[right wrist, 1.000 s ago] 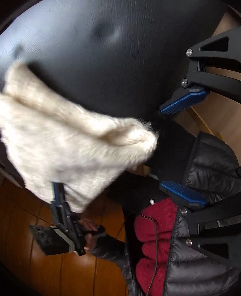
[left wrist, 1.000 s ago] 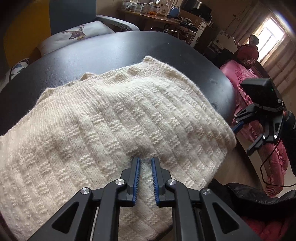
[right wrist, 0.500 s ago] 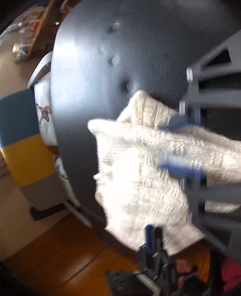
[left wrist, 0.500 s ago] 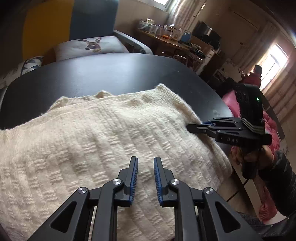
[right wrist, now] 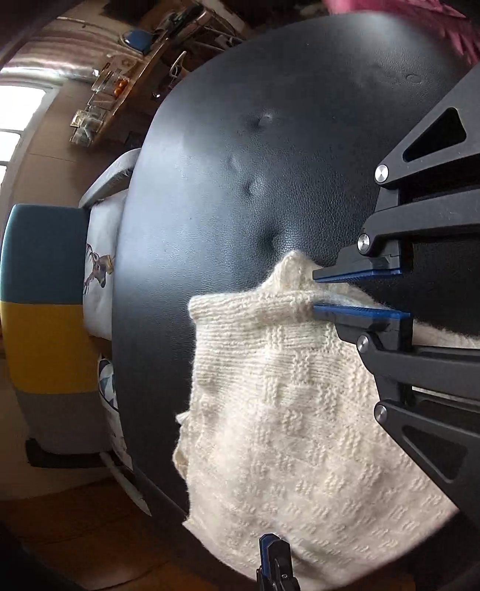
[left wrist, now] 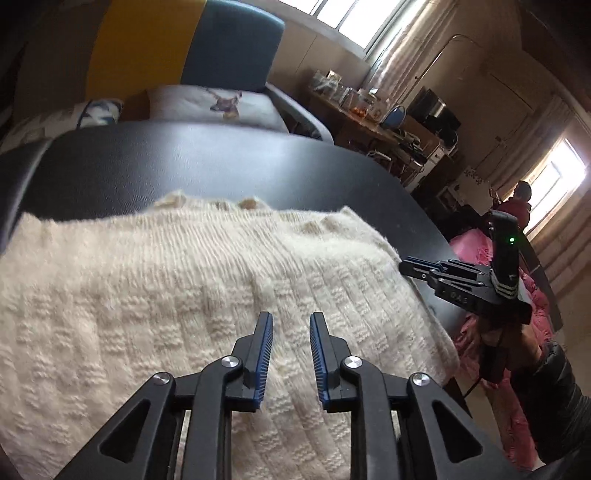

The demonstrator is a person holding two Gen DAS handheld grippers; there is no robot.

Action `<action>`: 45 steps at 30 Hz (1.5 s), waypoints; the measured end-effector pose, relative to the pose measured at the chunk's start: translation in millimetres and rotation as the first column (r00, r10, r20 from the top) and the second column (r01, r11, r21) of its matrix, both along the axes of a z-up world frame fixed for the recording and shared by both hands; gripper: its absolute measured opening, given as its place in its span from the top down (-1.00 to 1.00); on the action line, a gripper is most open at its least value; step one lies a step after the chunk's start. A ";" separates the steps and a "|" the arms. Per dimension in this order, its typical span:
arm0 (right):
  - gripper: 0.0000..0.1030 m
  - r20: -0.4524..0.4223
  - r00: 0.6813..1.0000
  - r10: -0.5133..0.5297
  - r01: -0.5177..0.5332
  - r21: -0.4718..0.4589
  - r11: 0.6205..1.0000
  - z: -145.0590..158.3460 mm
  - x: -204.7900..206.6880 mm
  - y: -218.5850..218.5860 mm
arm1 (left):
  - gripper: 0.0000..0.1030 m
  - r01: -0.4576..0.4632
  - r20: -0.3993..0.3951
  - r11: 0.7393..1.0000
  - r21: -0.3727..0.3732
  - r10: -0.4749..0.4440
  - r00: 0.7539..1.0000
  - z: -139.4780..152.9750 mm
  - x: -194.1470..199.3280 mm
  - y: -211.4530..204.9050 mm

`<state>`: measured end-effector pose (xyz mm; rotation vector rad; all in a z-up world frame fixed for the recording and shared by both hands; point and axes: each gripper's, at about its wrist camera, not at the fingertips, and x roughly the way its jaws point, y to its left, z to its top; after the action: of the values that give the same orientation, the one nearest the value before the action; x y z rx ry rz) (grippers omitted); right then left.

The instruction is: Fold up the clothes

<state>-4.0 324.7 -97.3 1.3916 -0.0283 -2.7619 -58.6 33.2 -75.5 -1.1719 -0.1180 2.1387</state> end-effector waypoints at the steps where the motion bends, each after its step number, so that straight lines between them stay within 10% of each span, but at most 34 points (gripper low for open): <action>1: 0.69 0.002 1.000 0.007 -0.007 -0.001 1.000 -0.6 -1.6 -6.1 | 0.61 -0.008 0.000 1.000 0.005 0.008 1.000 3.0 -3.2 -4.1; 6: -0.15 0.035 0.997 0.066 -0.067 0.015 0.998 -14.2 -13.2 -48.6 | 0.61 -0.071 0.002 0.997 -0.040 0.071 0.997 0.6 -15.8 -21.8; 10: -0.16 0.063 0.992 0.113 -0.115 0.026 0.993 -25.1 -22.6 -82.5 | 0.62 -0.092 0.108 0.986 -0.139 0.107 0.988 -34.5 -32.5 -24.5; 19: -0.34 0.013 0.992 0.123 -0.123 -0.015 0.992 -37.2 -21.3 -102.4 | 0.60 -0.168 0.116 0.985 0.046 0.161 0.980 -26.4 -21.1 -56.9; 29: -0.37 0.018 0.995 0.097 -0.097 -0.026 0.995 -26.2 -18.7 -101.7 | 0.31 -0.493 0.287 0.838 0.232 0.426 0.858 -23.5 -14.9 -258.7; 40: -0.72 0.081 0.994 0.066 -0.061 -0.063 0.996 -15.8 -16.7 -102.1 | 0.03 -0.381 0.455 0.876 0.296 0.221 0.862 -83.8 -65.1 -246.6; 45: -0.84 0.114 0.992 0.053 -0.049 -0.042 0.998 -23.4 -15.9 -104.4 | 0.02 -0.298 0.412 0.892 0.340 0.144 0.900 -85.4 -82.7 -224.3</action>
<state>-19.9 220.4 -120.7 1.5179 -0.0495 -2.6229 -141.3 -191.2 -160.9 -1.3532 -0.8621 1.9218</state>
